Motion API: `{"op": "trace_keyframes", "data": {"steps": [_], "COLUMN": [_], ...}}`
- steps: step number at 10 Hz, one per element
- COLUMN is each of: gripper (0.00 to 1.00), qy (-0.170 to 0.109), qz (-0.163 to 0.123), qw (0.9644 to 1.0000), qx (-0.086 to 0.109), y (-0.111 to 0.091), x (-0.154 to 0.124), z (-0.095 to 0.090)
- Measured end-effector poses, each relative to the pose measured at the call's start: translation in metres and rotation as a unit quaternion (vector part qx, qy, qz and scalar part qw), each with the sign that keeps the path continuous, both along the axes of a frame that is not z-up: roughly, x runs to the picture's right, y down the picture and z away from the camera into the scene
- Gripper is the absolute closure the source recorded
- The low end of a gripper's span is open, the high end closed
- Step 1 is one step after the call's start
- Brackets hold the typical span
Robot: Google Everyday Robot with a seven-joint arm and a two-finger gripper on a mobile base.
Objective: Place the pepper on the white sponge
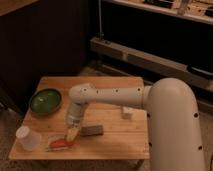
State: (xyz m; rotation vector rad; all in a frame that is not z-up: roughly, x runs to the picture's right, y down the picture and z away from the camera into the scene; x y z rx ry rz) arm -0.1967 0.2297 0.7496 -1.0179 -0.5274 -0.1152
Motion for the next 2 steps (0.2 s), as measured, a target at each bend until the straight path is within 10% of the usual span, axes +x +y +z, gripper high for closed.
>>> {"op": "trace_keyframes", "data": {"steps": [2], "gripper": [0.58], "qy": [0.0], "qz": [0.0], "qw": [1.0], "qx": [0.0], "y": [0.0004], "x": [0.0004], "z": [0.0001]}}
